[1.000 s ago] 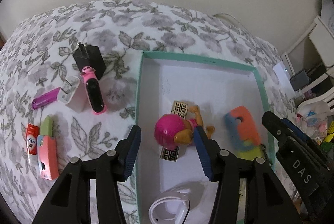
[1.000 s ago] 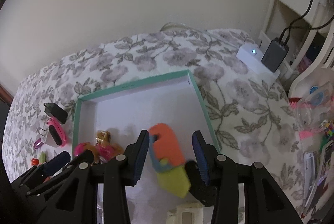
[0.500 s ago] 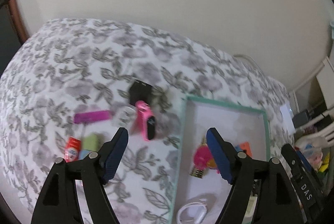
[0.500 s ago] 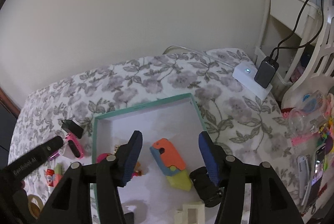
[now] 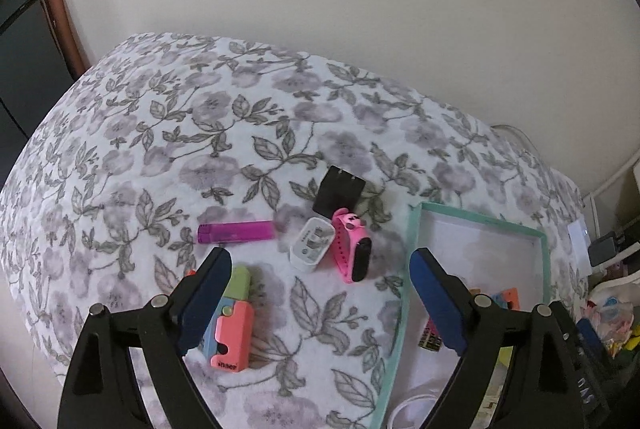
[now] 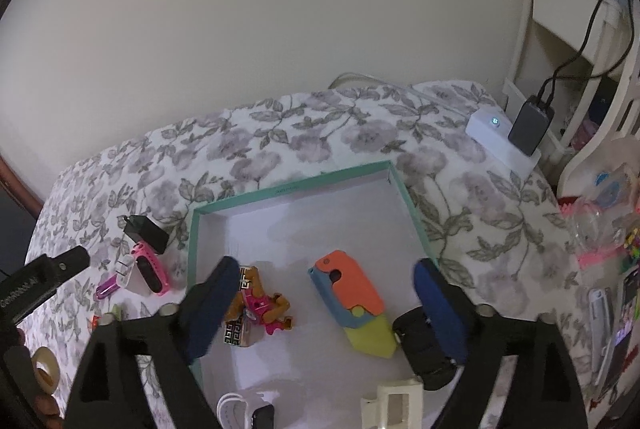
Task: Organize rigid objects
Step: 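Move both tools back toward the remaining pile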
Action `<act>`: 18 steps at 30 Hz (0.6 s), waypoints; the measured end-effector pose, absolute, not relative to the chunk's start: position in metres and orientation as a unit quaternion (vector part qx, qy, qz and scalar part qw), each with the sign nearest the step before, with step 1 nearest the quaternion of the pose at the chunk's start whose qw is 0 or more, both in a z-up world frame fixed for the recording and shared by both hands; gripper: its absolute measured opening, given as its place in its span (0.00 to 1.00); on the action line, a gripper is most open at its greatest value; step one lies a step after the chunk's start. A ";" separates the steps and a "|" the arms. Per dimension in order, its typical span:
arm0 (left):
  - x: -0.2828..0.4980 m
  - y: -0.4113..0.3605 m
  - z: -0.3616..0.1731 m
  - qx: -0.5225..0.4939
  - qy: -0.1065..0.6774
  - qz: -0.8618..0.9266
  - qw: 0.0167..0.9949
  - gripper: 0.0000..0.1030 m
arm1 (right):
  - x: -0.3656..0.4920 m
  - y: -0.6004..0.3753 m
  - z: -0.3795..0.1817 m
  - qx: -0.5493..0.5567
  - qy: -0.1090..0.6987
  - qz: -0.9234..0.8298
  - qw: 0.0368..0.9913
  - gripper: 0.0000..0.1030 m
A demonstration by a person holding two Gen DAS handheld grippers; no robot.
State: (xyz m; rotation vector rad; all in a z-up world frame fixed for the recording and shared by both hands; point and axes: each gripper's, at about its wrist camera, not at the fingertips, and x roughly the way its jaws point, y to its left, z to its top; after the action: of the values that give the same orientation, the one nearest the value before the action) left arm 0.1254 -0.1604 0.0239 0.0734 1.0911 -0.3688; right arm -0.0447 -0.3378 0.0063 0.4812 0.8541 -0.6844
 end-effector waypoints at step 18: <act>0.162 -0.116 0.070 -0.035 0.499 -0.181 0.847 1.00 | -0.013 -0.310 0.028 0.213 0.388 -0.306 0.843 1.00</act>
State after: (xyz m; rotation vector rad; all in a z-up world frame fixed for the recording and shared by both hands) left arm 0.1616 -0.1158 0.0696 -0.0728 1.0519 -0.3827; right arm -0.0125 -0.3104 0.0282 0.4500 0.8193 -0.6468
